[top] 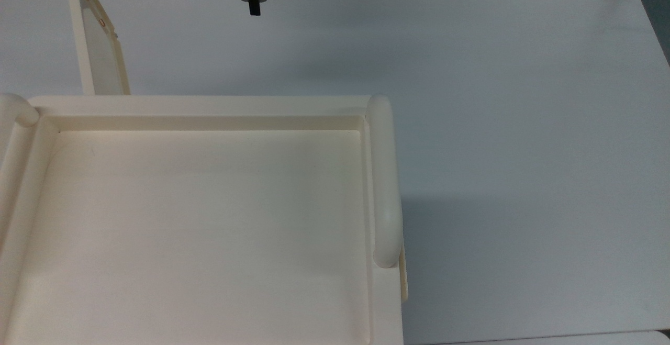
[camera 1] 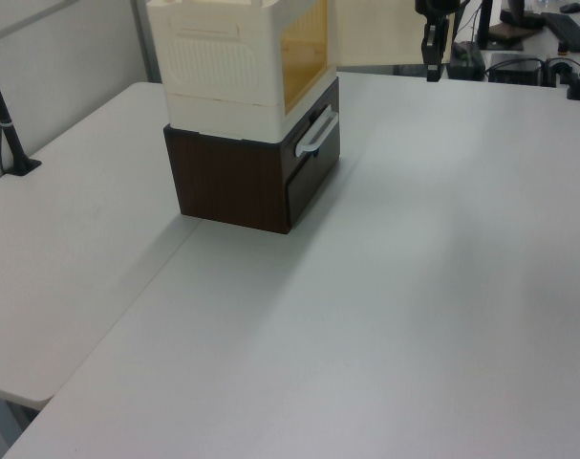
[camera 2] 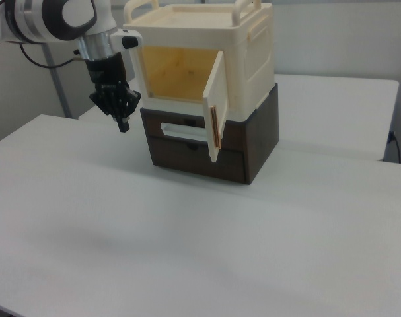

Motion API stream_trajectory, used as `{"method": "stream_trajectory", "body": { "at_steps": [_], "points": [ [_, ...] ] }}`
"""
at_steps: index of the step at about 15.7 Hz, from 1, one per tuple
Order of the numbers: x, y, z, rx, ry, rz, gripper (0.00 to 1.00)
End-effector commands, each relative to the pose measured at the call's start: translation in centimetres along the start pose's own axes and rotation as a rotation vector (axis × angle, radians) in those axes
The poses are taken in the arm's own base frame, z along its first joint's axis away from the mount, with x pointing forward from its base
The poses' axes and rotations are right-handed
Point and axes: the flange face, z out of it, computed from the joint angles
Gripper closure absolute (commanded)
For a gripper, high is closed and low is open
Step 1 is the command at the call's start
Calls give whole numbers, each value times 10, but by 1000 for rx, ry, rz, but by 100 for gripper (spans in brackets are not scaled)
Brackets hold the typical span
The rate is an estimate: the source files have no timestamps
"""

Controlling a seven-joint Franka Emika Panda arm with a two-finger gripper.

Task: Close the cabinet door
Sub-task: 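Move the gripper up and over to the open cream door's outer edge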

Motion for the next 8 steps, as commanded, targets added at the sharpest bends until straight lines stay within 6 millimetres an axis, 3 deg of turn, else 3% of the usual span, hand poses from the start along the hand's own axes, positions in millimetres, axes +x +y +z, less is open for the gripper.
{"method": "stream_trajectory", "body": {
  "at_steps": [1,8],
  "points": [
    [-3,25,-20,17,62,19,100],
    [-14,81,-80,7,190,119,100]
  ]
}}
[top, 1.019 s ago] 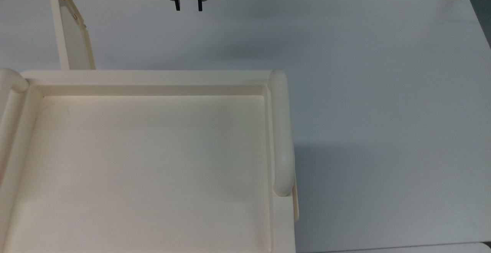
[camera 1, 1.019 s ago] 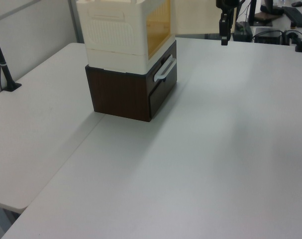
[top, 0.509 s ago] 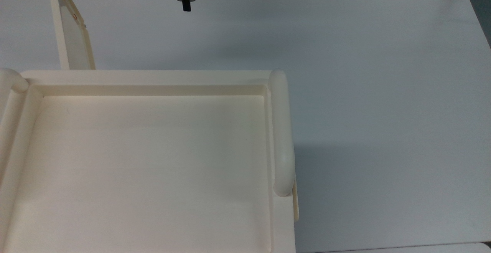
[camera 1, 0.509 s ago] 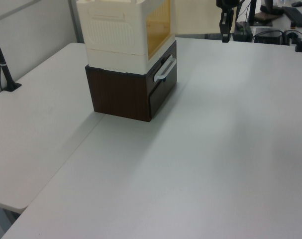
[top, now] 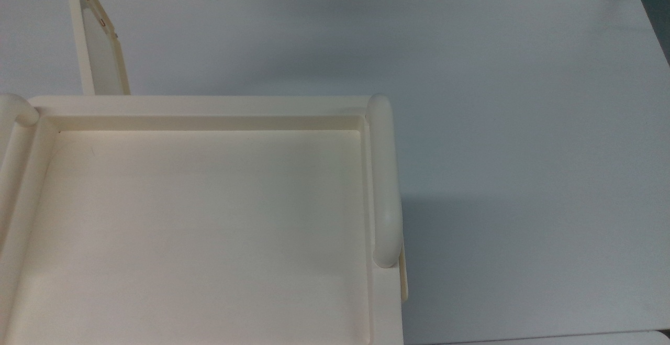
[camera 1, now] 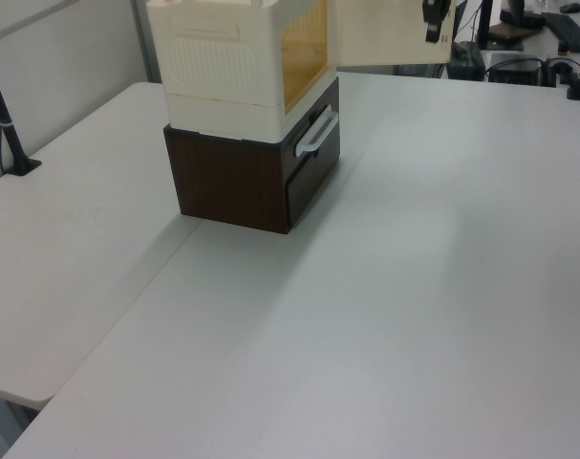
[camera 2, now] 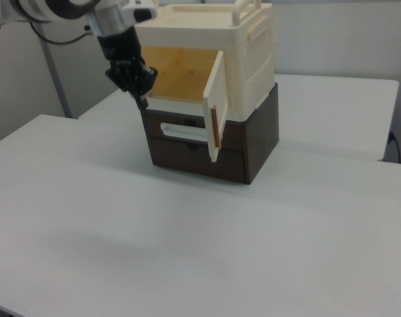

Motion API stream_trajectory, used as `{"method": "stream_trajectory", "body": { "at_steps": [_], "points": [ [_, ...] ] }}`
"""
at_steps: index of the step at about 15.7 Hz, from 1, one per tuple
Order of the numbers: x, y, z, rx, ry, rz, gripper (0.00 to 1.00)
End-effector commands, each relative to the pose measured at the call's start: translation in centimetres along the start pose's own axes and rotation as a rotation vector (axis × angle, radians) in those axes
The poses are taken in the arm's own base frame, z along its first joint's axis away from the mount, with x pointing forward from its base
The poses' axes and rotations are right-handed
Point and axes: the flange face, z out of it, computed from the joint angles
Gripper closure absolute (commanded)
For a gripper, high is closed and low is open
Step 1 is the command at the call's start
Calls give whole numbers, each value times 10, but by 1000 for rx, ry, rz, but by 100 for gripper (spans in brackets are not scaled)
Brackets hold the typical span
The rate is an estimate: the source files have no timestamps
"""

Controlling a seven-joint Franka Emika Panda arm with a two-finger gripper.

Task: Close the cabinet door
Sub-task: 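Move the gripper up and over to the open cream door's outer edge, then push the cream door with the gripper, swinging it shut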

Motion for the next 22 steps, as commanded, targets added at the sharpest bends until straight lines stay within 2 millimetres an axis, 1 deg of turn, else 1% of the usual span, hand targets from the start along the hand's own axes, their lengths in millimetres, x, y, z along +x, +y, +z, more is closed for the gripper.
{"method": "stream_trajectory", "body": {
  "at_steps": [1,4,6,9,10,12,14,16,17,19,22],
  "points": [
    [-4,35,-35,7,82,38,100],
    [-4,57,-60,-7,156,76,100],
    [-1,77,-68,-23,229,110,100],
    [6,107,-72,-52,332,160,100],
    [8,117,-72,-60,361,174,100],
    [16,134,-59,-68,380,203,100],
    [17,157,-44,-80,366,232,100],
    [18,168,-36,-91,351,216,100],
    [18,169,-32,-93,343,200,100],
    [20,167,-19,-86,319,191,100],
    [28,151,-9,-69,299,170,100]
  ]
}}
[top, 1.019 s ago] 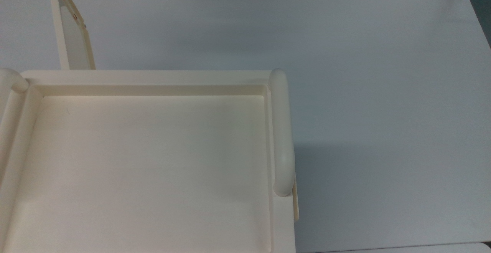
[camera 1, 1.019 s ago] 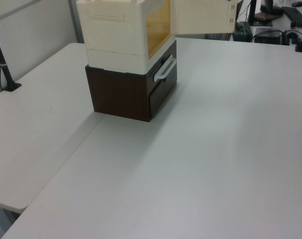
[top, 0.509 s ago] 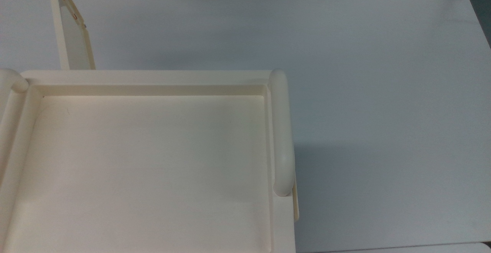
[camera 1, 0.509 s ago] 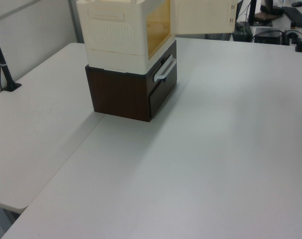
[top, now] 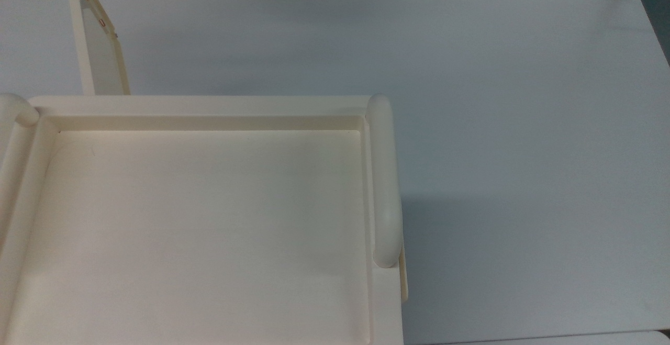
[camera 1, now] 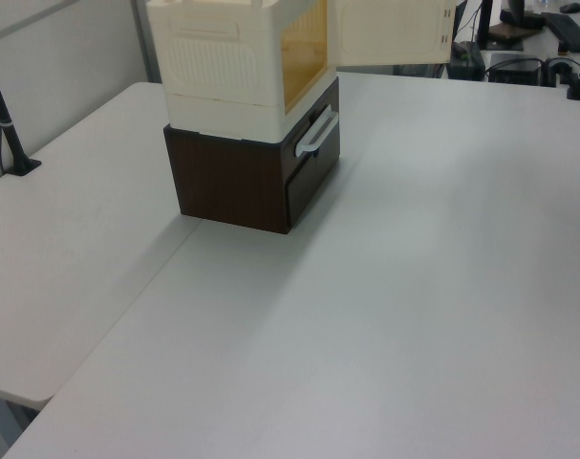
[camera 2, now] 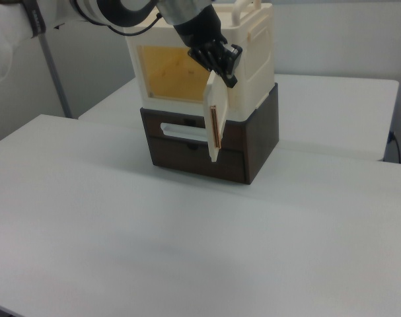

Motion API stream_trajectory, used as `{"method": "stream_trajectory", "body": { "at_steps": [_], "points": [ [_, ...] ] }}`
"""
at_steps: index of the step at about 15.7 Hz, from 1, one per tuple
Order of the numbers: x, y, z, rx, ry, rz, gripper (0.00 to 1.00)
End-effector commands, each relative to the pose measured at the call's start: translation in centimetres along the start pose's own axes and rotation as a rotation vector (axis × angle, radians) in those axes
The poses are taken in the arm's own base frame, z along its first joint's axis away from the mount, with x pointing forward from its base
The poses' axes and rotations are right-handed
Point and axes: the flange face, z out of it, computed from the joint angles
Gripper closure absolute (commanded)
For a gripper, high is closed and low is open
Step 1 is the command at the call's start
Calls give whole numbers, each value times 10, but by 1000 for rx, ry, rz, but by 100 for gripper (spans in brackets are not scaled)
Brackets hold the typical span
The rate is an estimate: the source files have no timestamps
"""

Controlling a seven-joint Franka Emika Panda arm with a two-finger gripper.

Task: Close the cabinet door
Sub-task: 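Push the cream door with the gripper, swinging it shut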

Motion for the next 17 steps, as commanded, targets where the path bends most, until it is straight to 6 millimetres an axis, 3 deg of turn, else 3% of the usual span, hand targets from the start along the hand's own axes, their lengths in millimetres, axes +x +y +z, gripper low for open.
{"method": "stream_trajectory", "body": {
  "at_steps": [1,5,6,14,17],
  "points": [
    [-1,-33,12,54,-14,-52,100],
    [2,-118,20,198,-29,39,100],
    [5,-127,18,220,-19,87,99],
    [10,-130,16,225,39,116,99],
    [2,-148,22,232,1,79,98]
  ]
}}
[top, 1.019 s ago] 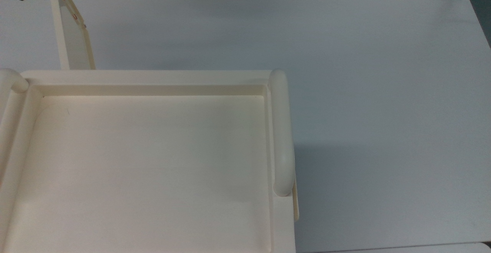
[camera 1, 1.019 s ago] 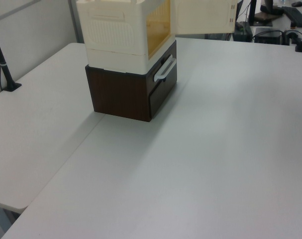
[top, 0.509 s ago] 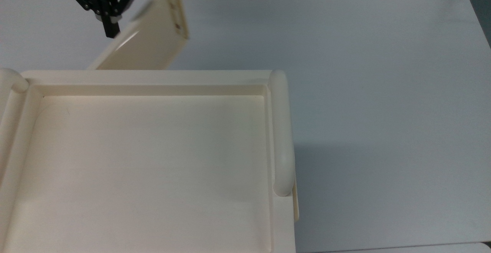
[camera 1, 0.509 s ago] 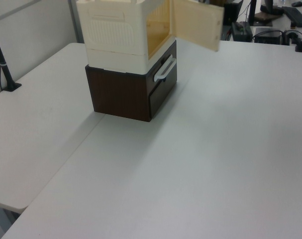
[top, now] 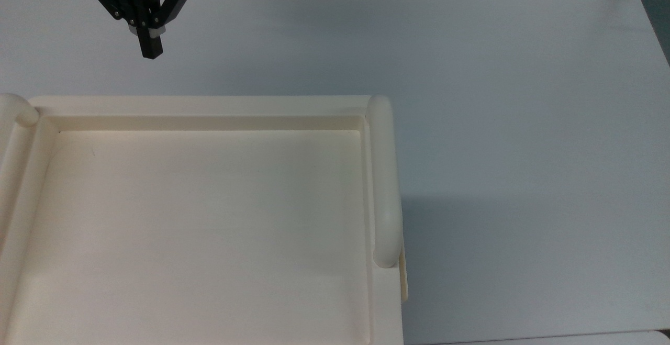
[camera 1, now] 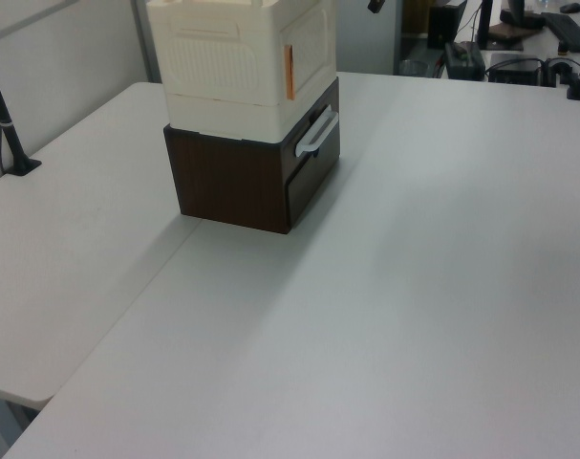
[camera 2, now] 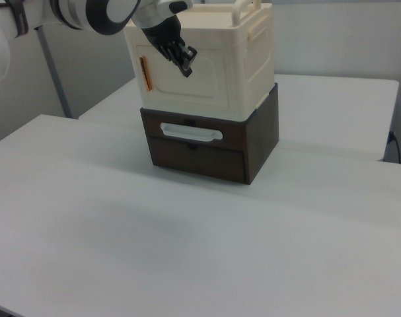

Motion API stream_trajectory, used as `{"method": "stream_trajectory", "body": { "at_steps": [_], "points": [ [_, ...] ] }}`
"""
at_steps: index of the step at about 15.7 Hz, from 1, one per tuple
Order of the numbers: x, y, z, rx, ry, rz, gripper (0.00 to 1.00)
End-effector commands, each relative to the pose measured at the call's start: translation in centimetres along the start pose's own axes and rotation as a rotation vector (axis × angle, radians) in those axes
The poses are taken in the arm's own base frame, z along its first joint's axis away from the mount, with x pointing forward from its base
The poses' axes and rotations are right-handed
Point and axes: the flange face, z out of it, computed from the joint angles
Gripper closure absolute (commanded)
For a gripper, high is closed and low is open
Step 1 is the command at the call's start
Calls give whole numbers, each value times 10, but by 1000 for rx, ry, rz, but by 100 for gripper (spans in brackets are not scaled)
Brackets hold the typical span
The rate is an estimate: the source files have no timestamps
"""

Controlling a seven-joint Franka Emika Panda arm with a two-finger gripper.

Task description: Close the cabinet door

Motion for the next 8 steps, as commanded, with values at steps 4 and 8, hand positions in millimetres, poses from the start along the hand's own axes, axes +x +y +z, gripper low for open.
{"method": "stream_trajectory", "body": {
  "at_steps": [4,8],
  "points": [
    [-42,-38,22,21,-201,-190,97],
    [-81,-79,32,-63,-381,-363,97]
  ]
}}
